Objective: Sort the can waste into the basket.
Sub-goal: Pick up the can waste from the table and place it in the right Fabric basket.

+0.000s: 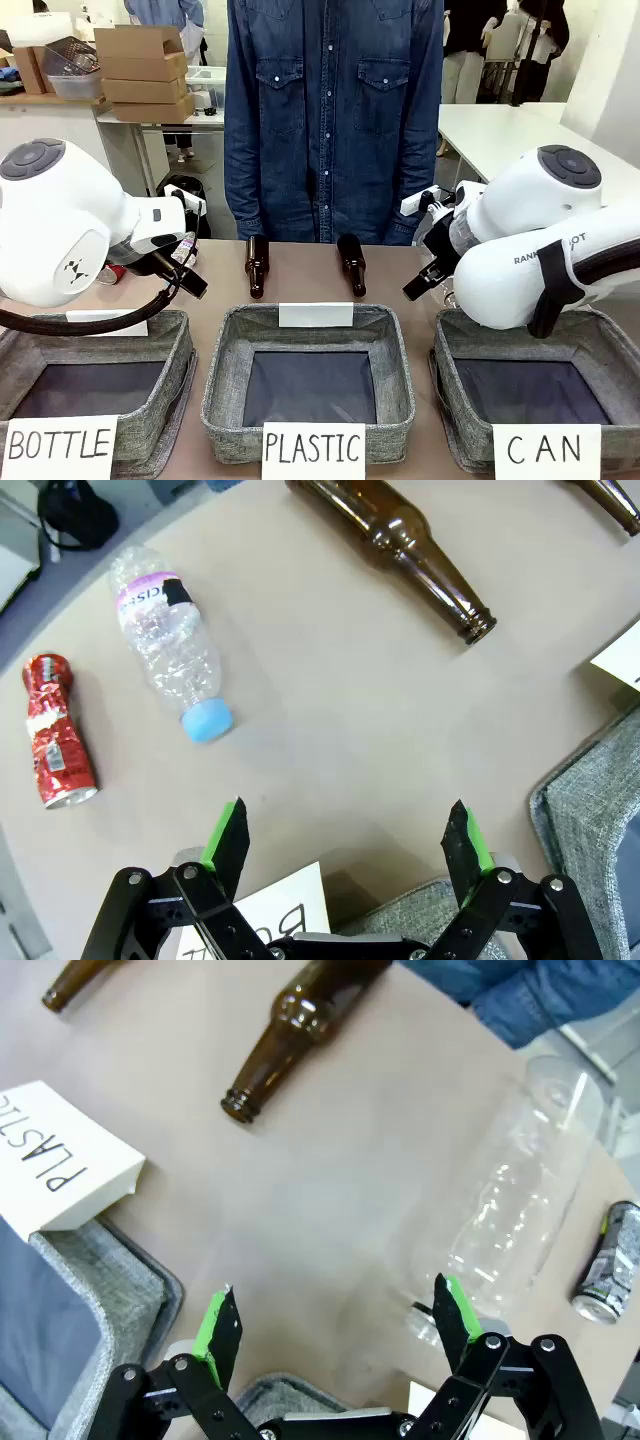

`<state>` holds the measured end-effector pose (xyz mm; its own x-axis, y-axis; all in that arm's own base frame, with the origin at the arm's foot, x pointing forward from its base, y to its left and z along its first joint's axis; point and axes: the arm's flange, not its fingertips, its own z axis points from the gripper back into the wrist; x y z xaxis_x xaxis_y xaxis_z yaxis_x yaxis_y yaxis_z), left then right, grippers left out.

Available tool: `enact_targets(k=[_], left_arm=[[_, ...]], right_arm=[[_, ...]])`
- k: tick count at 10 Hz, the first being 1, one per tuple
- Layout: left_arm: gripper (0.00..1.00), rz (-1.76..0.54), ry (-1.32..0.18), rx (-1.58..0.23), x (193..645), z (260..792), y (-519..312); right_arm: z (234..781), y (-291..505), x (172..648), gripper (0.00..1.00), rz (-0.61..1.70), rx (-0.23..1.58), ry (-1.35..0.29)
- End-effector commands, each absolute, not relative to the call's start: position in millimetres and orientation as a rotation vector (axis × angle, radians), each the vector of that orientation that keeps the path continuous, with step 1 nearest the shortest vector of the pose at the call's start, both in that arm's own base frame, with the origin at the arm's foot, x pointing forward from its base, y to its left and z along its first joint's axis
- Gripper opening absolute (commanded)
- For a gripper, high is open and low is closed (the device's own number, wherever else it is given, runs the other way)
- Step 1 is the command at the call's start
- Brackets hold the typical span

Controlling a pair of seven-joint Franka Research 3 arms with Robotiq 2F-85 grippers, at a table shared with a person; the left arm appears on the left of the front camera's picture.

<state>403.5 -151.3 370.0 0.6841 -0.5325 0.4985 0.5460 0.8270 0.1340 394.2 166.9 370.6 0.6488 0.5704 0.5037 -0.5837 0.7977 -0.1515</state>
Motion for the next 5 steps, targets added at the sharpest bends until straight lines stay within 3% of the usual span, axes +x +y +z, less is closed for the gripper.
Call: enact_targets(k=[1, 5], left_arm=[[1.00, -0.604, -0.551, -0.026, 403.5, 370.1, -151.3], [1.00, -0.604, -0.551, -0.026, 403.5, 370.1, -151.3]], right_arm=[[370.7, 167.0, 394.2, 1.00, 0.656, 0.025, -0.564], [370.7, 167.0, 394.2, 1.00, 0.656, 0.025, -0.564]])
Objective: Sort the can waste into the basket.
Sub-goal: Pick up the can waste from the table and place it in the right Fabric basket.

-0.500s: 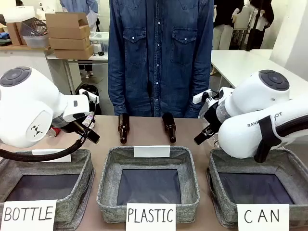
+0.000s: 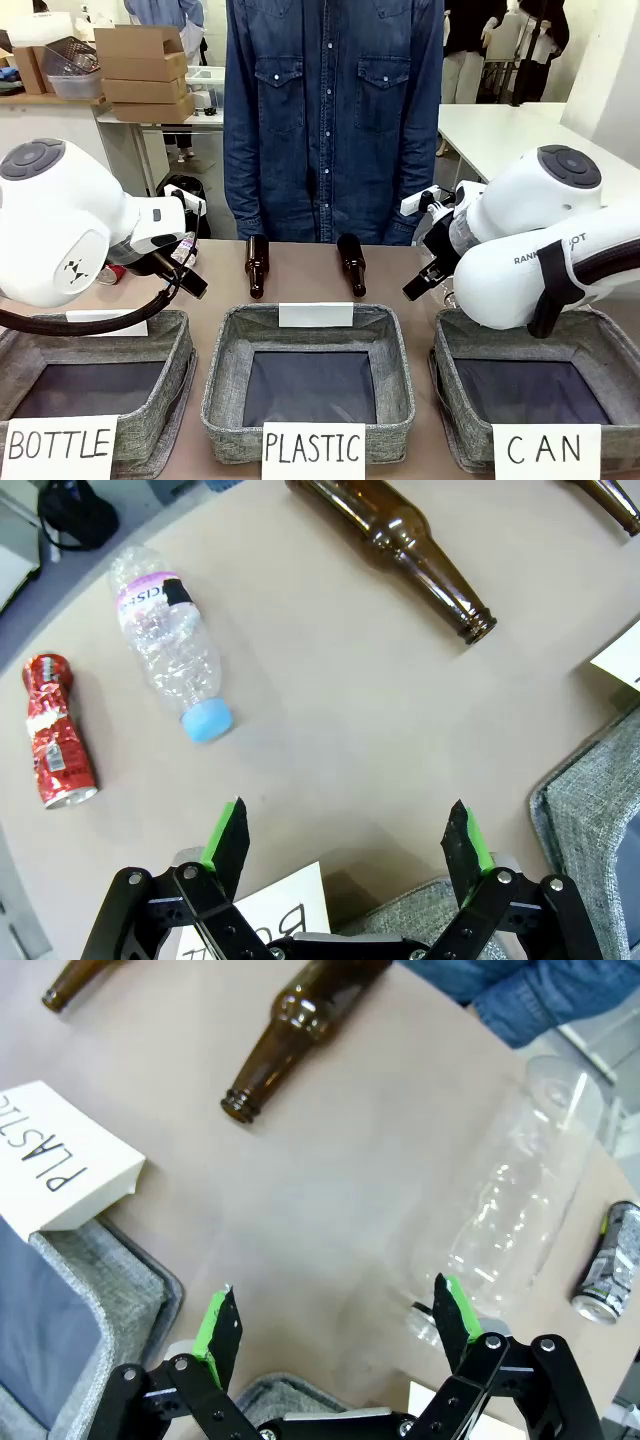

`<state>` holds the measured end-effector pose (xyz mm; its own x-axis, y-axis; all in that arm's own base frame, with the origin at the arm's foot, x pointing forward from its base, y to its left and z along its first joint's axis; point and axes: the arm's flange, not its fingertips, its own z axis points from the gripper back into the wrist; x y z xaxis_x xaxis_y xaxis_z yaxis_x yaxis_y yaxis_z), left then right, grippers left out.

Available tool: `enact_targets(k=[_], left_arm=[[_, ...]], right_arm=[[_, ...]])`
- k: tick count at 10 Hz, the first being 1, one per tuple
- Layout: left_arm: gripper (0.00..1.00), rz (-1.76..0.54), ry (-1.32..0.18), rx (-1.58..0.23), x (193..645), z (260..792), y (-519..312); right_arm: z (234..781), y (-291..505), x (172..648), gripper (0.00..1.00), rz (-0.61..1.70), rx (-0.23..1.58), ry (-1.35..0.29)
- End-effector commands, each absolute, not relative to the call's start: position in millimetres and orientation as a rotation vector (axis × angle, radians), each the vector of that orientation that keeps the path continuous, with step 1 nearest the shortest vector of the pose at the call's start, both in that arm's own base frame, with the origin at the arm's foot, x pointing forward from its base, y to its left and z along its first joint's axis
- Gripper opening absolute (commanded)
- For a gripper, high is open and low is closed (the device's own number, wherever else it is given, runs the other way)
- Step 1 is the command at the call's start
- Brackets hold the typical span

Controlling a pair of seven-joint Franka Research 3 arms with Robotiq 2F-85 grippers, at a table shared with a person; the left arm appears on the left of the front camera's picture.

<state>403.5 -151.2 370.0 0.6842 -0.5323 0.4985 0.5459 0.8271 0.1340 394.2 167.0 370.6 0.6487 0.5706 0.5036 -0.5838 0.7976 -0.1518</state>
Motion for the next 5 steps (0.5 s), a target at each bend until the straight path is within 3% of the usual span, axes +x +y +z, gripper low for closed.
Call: enact_targets(k=[1, 5], left_arm=[[1.00, -0.604, -0.551, -0.026, 403.5, 370.1, -151.3], [1.00, -0.604, -0.550, -0.026, 403.5, 370.0, -151.2]], right_arm=[[370.7, 167.0, 394.2, 1.00, 0.656, 0.025, -0.564], [370.6, 167.0, 394.2, 1.00, 0.656, 0.025, -0.564]])
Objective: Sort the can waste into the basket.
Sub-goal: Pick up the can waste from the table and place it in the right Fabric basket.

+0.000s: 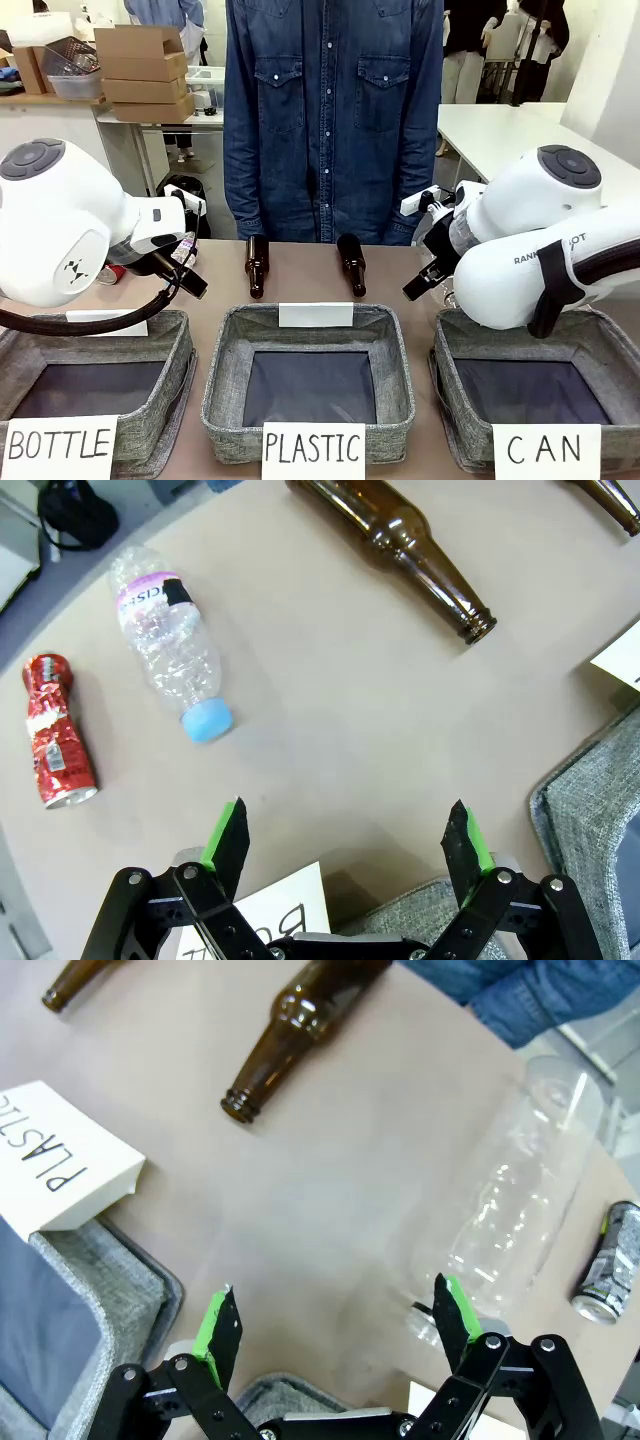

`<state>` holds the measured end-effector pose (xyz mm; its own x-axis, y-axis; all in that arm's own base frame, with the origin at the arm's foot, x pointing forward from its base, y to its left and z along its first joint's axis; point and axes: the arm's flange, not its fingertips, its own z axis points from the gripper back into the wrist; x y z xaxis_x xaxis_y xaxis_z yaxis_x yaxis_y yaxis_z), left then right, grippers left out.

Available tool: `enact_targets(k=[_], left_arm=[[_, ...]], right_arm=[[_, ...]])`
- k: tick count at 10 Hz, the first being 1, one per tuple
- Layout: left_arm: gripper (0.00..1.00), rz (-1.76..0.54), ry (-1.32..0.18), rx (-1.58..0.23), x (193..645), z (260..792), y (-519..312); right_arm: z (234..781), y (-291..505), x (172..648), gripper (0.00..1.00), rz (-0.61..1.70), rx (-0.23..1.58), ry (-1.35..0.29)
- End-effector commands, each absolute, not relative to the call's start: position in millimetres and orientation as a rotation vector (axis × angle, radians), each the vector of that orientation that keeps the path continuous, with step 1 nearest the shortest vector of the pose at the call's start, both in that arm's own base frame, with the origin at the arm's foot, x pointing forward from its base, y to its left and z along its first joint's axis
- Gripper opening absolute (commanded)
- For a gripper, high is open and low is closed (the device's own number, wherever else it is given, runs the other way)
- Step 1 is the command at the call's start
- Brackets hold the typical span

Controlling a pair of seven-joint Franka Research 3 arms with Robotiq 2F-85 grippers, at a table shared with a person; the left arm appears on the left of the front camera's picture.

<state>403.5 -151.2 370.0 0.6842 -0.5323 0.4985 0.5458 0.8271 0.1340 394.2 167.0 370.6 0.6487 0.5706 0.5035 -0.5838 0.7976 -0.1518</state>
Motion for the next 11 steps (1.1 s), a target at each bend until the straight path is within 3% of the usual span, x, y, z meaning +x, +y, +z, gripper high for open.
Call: enact_targets(k=[1, 2, 3, 4, 6, 7, 8, 9, 10, 11], left_arm=[[1.00, -0.655, -0.546, -0.030, 393, 398, -148], [1.00, -0.701, -0.487, -0.018, 371, 437, -140], [1.00, -0.867, -0.497, -0.118, 322, 485, -127], [1.00, -0.898, -0.624, 0.045, 264, 523, -106], [1.00, -1.001, -0.670, 0.112, 211, 530, -87], [1.00, -0.979, -0.632, 0.148, 220, 514, -90], [1.00, -0.967, -0.628, 0.075, 276, 575, -124], [1.00, -0.967, -0.628, 0.075, 276, 575, -124], [1.00, -0.967, -0.628, 0.075, 276, 575, -124], [1.00, -0.984, -0.634, 0.105, 252, 591, -111]], right_arm=[[395, 162, 385, 1.00, 0.721, 0.062, -0.537], [432, 149, 367, 1.00, 0.754, 0.099, -0.540], [477, 130, 336, 1.00, 0.694, -0.001, -0.488], [523, 101, 288, 1.00, 0.640, 0.048, -0.606], [545, 75, 230, 1.00, 0.628, 0.071, -0.741], [532, 81, 229, 1.00, 0.592, 0.018, -0.784], [571, 102, 293, 1.00, 0.634, 0.072, -0.676], [571, 102, 293, 1.00, 0.634, 0.072, -0.676], [603, 86, 258, 1.00, 0.617, 0.063, -0.751], [592, 90, 266, 1.00, 0.617, 0.095, -0.671]])
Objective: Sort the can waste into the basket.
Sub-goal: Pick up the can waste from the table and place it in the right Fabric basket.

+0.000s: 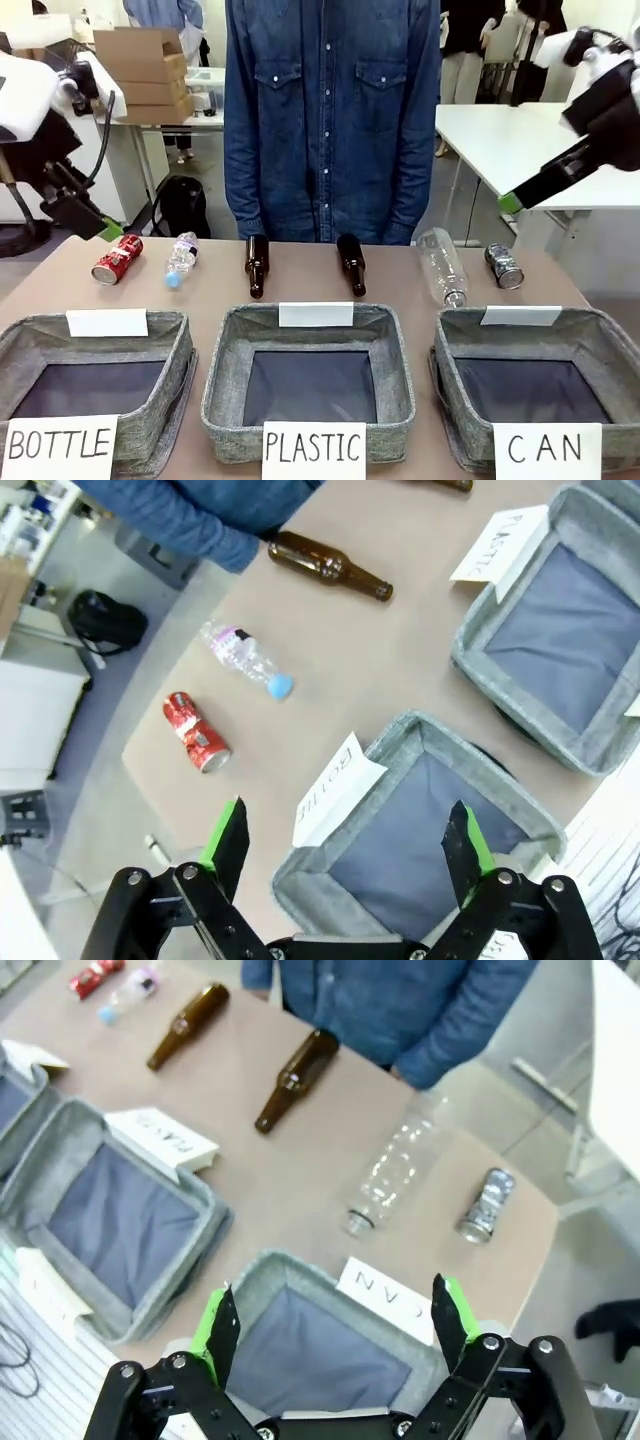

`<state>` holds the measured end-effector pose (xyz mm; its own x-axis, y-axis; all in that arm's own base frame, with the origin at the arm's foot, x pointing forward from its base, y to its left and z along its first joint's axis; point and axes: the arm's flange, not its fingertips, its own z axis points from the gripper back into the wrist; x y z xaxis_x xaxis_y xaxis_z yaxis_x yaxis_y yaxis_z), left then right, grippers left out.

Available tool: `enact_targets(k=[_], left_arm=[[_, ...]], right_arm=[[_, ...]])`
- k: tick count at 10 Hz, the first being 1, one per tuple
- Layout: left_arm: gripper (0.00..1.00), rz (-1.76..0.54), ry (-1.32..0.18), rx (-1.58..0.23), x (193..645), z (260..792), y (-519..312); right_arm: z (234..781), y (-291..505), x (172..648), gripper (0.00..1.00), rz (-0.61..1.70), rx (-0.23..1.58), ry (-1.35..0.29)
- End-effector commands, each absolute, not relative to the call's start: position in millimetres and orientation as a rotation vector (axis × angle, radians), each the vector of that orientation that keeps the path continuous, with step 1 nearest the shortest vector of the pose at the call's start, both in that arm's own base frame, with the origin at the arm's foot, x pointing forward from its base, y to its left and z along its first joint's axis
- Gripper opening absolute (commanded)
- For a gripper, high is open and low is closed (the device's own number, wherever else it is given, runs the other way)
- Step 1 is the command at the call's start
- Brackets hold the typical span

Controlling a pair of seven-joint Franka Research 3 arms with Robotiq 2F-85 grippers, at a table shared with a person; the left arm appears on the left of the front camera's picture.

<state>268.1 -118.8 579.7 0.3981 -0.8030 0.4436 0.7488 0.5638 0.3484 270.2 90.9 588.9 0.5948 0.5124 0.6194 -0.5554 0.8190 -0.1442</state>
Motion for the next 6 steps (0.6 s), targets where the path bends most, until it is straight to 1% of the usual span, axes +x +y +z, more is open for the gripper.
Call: enact_targets(k=[1, 2, 3, 4, 6], left_arm=[[1.00, -0.992, -0.409, -0.117, 267, 583, -97], [1.00, -0.952, -0.327, -0.333, 282, 575, -80], [1.00, -0.854, -0.275, -0.519, 300, 563, -65], [1.00, -0.743, -0.264, -0.739, 316, 550, -51], [1.00, -0.449, -0.323, -1.078, 338, 530, -12]], right_arm=[[587, 85, 274, 1.00, 0.635, 0.305, -0.574], [585, 78, 283, 1.00, 0.566, 0.525, -0.427], [582, 67, 293, 1.00, 0.490, 0.728, -0.287], [579, 53, 305, 1.00, 0.381, 0.911, -0.192], [559, 13, 331, 1.00, 0.069, 1.140, -0.110]])
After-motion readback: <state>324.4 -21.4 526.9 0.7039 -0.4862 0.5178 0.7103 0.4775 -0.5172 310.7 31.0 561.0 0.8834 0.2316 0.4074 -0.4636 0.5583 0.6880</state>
